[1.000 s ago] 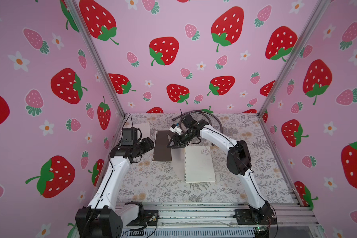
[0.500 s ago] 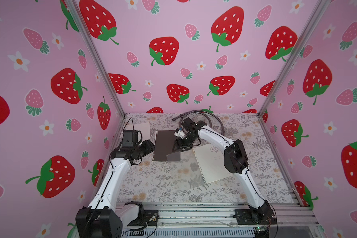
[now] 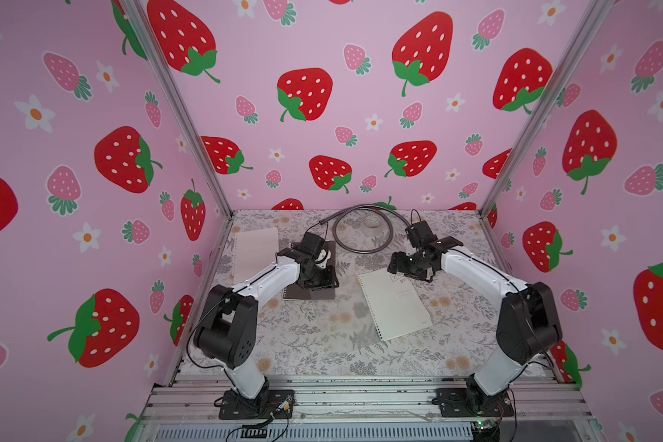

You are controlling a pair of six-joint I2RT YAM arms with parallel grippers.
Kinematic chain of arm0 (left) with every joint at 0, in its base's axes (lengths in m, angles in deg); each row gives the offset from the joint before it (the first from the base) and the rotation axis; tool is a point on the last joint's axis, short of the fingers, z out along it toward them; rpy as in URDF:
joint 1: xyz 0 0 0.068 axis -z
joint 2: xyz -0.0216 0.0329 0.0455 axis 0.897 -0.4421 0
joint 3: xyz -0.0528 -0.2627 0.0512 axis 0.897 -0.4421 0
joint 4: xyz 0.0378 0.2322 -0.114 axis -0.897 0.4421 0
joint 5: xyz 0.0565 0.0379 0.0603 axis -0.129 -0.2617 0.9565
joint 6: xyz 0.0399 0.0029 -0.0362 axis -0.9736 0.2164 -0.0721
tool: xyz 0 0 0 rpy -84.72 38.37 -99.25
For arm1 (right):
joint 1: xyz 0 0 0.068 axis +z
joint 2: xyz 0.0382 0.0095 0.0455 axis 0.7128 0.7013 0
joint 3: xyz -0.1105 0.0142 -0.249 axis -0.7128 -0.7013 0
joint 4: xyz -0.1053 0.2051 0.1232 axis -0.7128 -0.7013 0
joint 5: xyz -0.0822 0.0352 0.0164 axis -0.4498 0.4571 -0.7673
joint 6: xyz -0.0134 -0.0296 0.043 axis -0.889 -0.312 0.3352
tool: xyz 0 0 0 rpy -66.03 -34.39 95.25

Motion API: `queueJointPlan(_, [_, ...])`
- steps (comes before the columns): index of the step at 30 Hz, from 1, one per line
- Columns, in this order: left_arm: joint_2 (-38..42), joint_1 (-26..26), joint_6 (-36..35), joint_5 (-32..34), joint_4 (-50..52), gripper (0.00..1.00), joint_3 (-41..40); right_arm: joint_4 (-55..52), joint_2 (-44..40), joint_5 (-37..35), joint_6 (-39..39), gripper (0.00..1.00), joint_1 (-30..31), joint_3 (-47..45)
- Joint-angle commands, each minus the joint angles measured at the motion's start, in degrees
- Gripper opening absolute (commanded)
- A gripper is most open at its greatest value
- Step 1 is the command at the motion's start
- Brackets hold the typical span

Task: Tear off pages from different notebooks
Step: Open the notebook at the center of the board.

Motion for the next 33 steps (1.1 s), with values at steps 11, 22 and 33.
queueJointPlan(11, [-9.3,4.2,-4.6,0.5,8.1,0.07,6.6,7.8,-3.1,5.9,5.1,0.76,-7.8,-18.5])
queueJointPlan(22, [-13.2,4.8,-4.8,2.8,9.9,0.0,7.5,9.0,-5.2,13.0,0.9,0.75,-7.8,-17.4])
queueJointPlan(33, [-13.4,5.4,-4.9,4.1,10.4,0.0,7.7,6.9,-6.0,11.1,-1.3,0.75,-7.8,-16.2])
